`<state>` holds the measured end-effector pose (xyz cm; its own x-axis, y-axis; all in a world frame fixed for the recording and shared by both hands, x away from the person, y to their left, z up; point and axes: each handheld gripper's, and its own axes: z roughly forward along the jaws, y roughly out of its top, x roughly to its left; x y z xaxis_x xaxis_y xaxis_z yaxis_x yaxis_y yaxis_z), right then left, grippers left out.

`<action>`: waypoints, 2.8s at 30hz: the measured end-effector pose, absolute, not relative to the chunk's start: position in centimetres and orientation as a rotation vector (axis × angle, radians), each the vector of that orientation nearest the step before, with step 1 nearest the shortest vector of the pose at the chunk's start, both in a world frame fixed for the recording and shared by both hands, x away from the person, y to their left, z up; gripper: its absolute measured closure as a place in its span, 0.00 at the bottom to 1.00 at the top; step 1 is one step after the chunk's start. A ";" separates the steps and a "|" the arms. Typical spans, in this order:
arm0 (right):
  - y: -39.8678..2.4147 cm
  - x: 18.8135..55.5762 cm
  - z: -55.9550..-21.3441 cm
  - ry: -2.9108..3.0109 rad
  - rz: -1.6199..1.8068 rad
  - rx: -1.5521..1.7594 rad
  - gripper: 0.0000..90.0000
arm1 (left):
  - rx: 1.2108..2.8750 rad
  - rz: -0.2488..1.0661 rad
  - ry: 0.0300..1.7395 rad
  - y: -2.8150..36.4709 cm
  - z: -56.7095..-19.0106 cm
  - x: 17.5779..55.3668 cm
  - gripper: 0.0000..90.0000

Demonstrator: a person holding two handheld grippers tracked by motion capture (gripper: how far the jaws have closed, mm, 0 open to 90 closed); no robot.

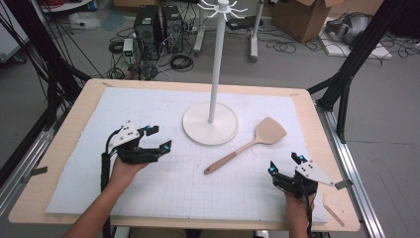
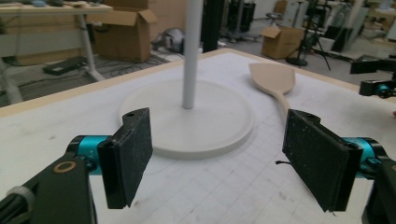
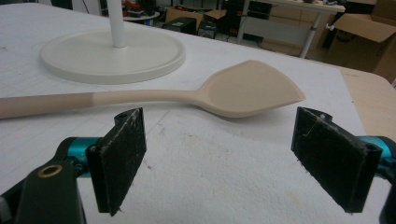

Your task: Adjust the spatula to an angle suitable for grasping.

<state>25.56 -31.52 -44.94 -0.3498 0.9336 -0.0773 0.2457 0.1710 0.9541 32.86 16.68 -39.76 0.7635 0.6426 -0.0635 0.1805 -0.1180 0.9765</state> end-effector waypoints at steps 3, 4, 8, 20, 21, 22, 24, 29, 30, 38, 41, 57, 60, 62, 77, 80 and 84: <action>-31.5 25.6 -44.9 1.738 1.208 1.123 0.18 | 1.693 0.394 0.653 14.8 -39.5 33.7 0.27; -31.5 25.6 -44.9 1.738 1.212 1.123 0.18 | 1.701 0.368 0.648 13.7 -39.5 34.2 0.28; -31.8 25.6 -44.9 1.729 1.233 1.129 0.18 | 1.736 0.312 0.638 11.8 -39.7 34.9 0.28; -31.8 25.6 -45.0 1.727 1.244 1.138 0.18 | 1.829 0.185 0.558 6.9 -40.6 35.9 0.41; -31.8 25.6 -45.0 1.727 1.244 1.138 0.18 | 1.823 0.170 0.561 6.4 -40.8 35.9 0.41; -31.8 25.7 -44.9 1.728 1.238 1.135 0.18 | 1.832 0.166 0.557 5.8 -40.9 35.9 0.41; -31.8 25.7 -45.0 1.727 1.239 1.136 0.19 | 1.889 0.162 0.537 4.0 -41.2 36.0 0.42; -31.8 25.6 -44.9 1.728 1.238 1.138 0.18 | 1.918 0.137 0.535 1.9 -41.5 36.5 0.42; -31.8 25.6 -44.9 1.729 1.238 1.139 0.18 | 1.922 0.123 0.544 0.9 -41.5 36.9 0.42; -31.8 25.6 -44.9 1.729 1.232 1.134 0.18 | 2.030 0.086 0.552 -2.9 -42.2 39.0 0.44; -31.8 25.6 -44.9 1.732 1.235 1.139 0.19 | 2.057 0.080 0.551 -3.7 -42.4 39.4 0.45; -31.8 25.6 -44.9 1.729 1.233 1.129 0.19 | 2.225 0.096 0.527 -6.5 -44.1 40.2 0.67; -31.8 25.6 -44.9 1.728 1.232 1.136 0.19 | 2.247 0.098 0.526 -6.4 -44.2 40.4 0.71; -31.8 25.6 -44.9 1.730 1.232 1.130 0.19 | 2.241 0.078 0.508 -6.4 -44.2 40.4 0.73; -31.8 25.6 -44.9 1.726 1.229 1.139 0.18 | 2.288 0.122 0.428 -5.7 -43.6 40.0 0.86; -31.8 25.6 -44.9 1.724 1.231 1.140 0.18 | 2.297 0.120 0.413 -5.6 -43.5 39.9 0.86; -31.8 25.6 -44.9 1.723 1.232 1.138 0.18 | 2.294 0.119 0.390 -5.2 -43.3 39.7 0.86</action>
<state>25.58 -31.77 -44.94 -0.3506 0.9347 -0.0592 0.2462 0.1530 0.9571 39.69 -5.17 -43.29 0.9484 0.3151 -0.0368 0.2412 -0.6407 0.7289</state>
